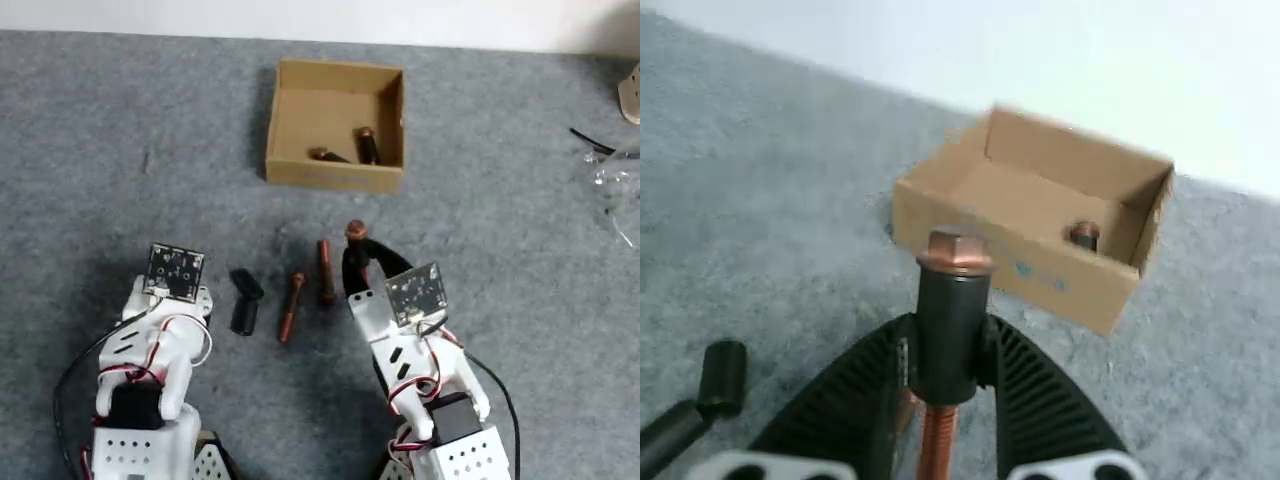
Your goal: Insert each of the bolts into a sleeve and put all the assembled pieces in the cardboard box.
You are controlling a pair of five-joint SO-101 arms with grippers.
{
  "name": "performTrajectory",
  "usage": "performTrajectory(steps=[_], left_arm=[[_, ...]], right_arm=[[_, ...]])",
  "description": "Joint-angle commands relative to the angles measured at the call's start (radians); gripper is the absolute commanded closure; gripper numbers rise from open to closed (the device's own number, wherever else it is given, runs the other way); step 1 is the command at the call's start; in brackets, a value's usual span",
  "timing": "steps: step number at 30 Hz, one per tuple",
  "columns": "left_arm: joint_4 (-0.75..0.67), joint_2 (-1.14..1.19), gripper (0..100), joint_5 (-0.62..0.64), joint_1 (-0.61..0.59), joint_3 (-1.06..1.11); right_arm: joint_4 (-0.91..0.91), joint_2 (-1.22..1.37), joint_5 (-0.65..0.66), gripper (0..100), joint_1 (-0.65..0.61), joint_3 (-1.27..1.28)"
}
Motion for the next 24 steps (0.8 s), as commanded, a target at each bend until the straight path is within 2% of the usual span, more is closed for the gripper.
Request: performTrajectory(steps=[1, 4, 8, 11, 24], left_arm=[[-0.046, -0.008, 99, -0.008, -0.015, -0.002], [-0.046, -0.01, 99, -0.006, -0.018, -0.004], [-0.043, -0.01, 99, -0.006, -0.019, -0.005], [-0.043, -0.01, 99, -0.005, -0.021, -0.007], [-0.046, -0.01, 99, -0.005, -0.058, -0.015]], right_arm=[[0.005, -0.007, 0.025, 99.4, 0.019, -0.002], [0.005, -0.005, 0.091, 99.4, 0.016, -0.053], [0.01, 0.01, 0.097, 99.4, 0.041, -0.09], [0.004, 0.116, 0.097, 99.4, 0.059, -0.183], [0.008, 1.133, 0.091, 99.4, 0.093, -1.004]])
